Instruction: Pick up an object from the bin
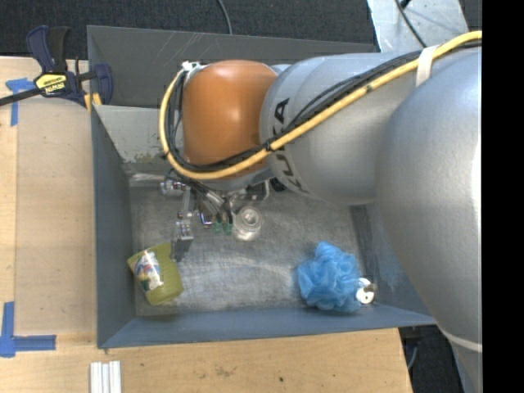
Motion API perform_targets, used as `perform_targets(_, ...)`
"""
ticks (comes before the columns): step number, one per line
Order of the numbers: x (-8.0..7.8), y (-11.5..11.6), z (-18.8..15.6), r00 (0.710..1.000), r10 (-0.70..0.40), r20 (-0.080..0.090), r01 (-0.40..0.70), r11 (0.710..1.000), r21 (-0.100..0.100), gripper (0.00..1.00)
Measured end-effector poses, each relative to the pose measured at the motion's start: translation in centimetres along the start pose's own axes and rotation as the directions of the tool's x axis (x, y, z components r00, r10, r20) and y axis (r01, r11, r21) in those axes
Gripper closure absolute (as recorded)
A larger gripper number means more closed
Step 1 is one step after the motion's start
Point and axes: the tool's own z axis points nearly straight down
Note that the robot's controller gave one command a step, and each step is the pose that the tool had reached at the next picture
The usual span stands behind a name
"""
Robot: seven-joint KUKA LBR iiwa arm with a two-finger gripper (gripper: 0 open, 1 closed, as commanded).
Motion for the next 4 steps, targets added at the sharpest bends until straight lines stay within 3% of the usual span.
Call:
perform_targets(1,4.2,-0.1,3.5,0.986,-0.164,-0.006,0.164,0.986,0.0,0.0)
perform_targets(2,3.1,2.0,8.4,0.951,-0.309,-0.026,0.31,0.951,0.01,1.0)
perform_targets(3,3.1,2.0,8.4,0.951,-0.309,-0.026,0.31,0.951,0.01,1.0)
perform_targets(4,3.5,1.8,8.2,0.951,-0.31,-0.014,0.31,0.951,0.004,1.0)
